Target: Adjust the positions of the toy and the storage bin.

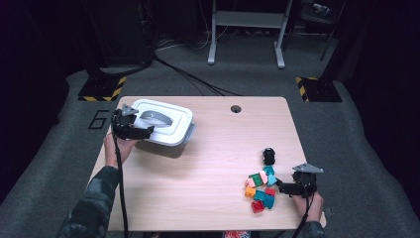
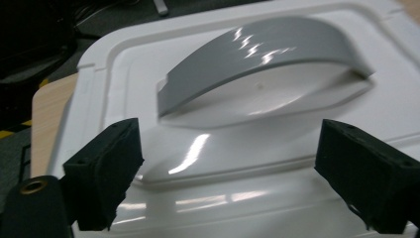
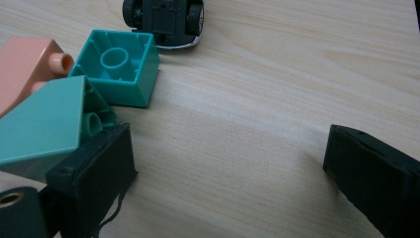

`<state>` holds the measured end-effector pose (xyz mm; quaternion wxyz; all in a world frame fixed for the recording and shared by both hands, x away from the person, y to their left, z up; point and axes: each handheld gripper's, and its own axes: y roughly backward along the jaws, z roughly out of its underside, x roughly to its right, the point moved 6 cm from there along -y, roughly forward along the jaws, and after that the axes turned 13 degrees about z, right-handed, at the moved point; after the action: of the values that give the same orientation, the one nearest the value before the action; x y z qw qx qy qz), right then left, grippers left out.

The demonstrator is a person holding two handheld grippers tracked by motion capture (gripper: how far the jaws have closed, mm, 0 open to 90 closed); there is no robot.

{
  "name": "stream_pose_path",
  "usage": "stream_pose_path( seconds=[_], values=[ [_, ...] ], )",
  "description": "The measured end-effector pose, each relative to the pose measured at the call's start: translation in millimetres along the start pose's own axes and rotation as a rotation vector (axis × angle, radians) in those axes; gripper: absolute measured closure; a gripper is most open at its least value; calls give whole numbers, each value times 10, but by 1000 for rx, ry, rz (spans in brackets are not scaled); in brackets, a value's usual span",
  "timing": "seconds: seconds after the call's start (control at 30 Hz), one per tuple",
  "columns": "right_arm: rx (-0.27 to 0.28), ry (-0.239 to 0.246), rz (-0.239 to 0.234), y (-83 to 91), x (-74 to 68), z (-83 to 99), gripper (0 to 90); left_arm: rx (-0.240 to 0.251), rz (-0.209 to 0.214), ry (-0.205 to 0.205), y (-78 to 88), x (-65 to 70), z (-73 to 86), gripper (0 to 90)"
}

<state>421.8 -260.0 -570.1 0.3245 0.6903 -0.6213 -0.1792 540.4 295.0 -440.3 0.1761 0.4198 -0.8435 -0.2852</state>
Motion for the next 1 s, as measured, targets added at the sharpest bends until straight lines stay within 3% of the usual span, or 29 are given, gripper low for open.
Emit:
stream_pose_path(
  seconds=[0.23, 0.6, 0.87, 1.0],
  values=[
    [1, 2, 1, 1, 4, 1, 49, 17, 69, 37, -17, -113, 46, 81],
    [3, 0, 2, 0, 3, -1, 52, 14, 76, 40, -31, -79, 44, 52],
    [3, 1, 1, 0, 3, -2, 53, 30, 110, 20, -63, 173, 47, 43],
    [4, 4, -1, 3, 2, 0, 57, -5, 160, -11, -56, 275, 46, 44]
  ],
)
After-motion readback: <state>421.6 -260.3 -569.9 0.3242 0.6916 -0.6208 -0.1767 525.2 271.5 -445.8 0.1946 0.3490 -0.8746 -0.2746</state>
